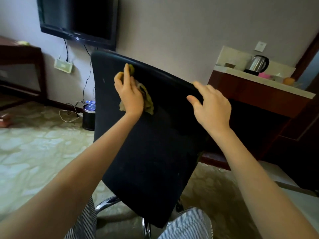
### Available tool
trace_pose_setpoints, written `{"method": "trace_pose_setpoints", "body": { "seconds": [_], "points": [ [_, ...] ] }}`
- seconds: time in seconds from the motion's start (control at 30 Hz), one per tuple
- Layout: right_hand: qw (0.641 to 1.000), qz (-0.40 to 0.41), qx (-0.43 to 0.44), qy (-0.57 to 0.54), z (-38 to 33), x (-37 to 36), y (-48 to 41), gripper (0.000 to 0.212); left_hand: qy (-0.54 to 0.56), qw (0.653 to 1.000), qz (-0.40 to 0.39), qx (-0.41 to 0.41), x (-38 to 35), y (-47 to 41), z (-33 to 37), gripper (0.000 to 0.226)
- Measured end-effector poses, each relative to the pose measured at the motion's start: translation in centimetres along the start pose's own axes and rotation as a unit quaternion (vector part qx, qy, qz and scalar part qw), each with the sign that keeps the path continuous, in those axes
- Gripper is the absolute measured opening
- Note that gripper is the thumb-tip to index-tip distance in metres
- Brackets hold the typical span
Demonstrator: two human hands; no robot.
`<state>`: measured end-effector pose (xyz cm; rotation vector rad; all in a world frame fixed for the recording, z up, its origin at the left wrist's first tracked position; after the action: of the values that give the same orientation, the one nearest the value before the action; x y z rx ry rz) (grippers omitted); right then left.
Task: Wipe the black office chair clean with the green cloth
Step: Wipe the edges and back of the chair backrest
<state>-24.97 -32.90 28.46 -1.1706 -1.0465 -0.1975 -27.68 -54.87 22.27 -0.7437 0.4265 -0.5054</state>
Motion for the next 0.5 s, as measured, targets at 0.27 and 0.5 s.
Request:
{"method": "trace_pose_setpoints", "body": {
  "seconds": [0.27, 0.5],
  "points": [
    [0.997, 0.001, -0.08, -0.008, 2.3, 0.8, 0.6, 0.035, -0.04, 0.96, -0.057, -0.272, -3.0, 2.5, 5.5, 0.032],
    [0.996, -0.056, 0.018, 0.062, -2.3, -1.1, -3.4, 0.051, -0.104, 0.943, -0.072, -0.309, -2.1, 0.7, 4.6, 0.033]
  ]
}}
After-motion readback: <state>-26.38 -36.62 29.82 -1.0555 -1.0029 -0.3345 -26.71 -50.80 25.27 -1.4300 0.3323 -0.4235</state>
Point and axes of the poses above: each hand's wrist, its own y-axis away from the middle knuckle, its own x-axis out of the back of the hand, z = x × y, the point moved 4 cm from there along -y, towards the middle knuckle, and after that the axes turned 10 degrees about -z, right-handed, at the moved point
